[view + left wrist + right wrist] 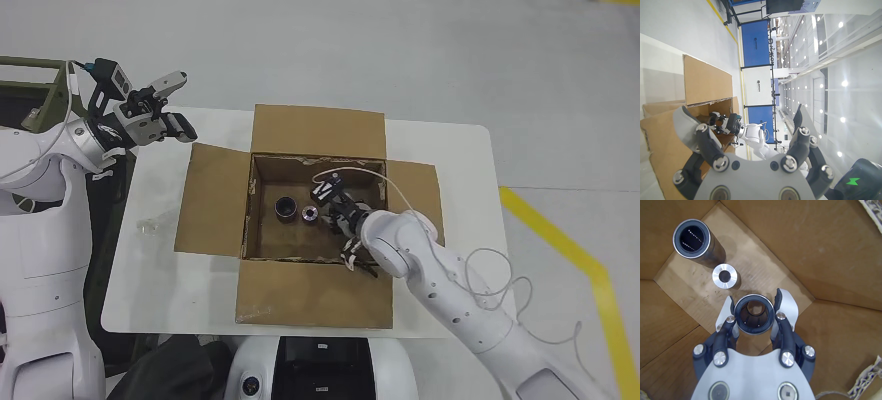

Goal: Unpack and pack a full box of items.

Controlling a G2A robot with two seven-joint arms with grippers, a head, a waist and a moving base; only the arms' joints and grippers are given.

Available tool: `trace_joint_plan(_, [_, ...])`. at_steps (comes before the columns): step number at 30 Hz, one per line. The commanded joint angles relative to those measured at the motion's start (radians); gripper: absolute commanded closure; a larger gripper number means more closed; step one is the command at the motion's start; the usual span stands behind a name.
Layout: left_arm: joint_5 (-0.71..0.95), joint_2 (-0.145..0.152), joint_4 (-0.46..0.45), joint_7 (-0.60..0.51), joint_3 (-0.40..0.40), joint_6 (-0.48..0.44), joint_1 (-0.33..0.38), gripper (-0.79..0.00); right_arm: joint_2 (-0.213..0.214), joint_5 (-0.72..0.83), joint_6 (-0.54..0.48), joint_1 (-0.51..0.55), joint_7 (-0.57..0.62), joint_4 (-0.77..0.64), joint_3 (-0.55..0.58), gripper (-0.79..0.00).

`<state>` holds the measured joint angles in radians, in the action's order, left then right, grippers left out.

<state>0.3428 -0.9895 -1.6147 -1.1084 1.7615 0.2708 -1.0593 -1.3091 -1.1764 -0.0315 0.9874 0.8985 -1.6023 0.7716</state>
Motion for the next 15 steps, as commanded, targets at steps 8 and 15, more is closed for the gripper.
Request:
trace_joint_plan(8, [0.000,0.000,0.000,0.000,0.000,0.000,0.000,-0.785,-0.008,0.002,-0.005,0.001,0.008,-0.002,0.007,-0.437])
trace_joint_plan(15, [0.000,0.000,0.000,0.000,0.000,0.000,0.000,-0.785,0.006,0.016,-0.045,0.050,0.003,-0.117,0.069,-0.465])
